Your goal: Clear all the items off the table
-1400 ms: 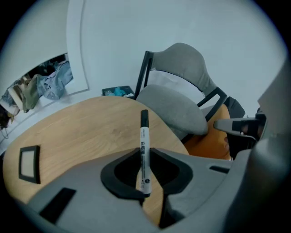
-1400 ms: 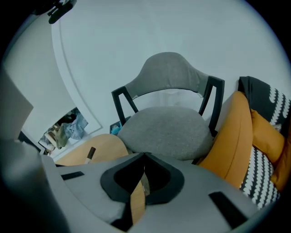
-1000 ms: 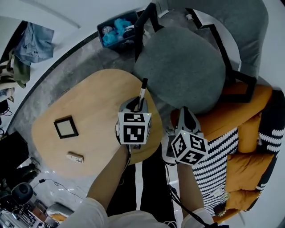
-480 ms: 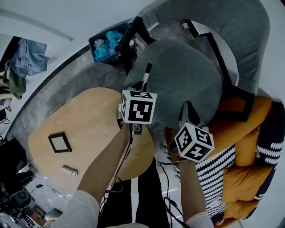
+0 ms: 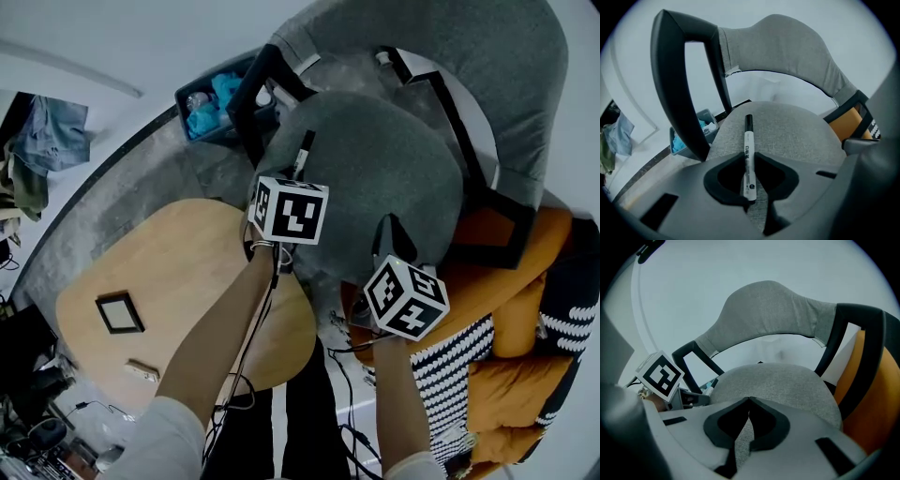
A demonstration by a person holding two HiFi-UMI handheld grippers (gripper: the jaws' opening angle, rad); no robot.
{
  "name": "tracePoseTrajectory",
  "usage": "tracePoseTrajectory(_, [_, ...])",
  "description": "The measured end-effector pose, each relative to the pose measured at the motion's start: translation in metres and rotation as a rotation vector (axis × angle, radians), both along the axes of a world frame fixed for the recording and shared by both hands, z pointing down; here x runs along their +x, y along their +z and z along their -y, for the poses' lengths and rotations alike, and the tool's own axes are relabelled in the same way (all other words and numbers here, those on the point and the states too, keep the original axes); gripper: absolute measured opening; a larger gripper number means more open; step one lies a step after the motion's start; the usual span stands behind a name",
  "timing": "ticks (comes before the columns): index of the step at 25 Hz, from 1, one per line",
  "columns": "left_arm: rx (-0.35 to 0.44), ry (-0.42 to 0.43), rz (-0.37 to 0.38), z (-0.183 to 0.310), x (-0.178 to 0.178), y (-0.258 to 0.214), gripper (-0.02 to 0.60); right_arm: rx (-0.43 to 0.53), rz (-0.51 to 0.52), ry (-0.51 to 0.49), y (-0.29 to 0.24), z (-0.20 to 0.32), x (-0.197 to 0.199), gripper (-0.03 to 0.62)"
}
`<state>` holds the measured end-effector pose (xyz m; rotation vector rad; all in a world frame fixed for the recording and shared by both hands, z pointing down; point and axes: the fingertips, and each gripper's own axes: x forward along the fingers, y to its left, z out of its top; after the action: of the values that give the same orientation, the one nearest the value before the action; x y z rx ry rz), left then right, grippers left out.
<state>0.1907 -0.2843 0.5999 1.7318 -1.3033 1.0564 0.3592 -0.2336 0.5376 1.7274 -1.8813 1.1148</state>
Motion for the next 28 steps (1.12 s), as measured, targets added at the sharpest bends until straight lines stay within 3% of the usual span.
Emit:
tracePoseTrajectory(16, [0.030,-0.016,-0.055,0.001,-0.001,-0.004,0.112,-0.008,-0.019,0.004,0.001,-0.013,0.007,0.025])
tracePoseTrajectory(28, [0.103,-0.107,-0.149,-0.022,-0.022,-0.044,0.115,-0.004,-0.029,-0.022,-0.011,-0.018,-0.013,0.025])
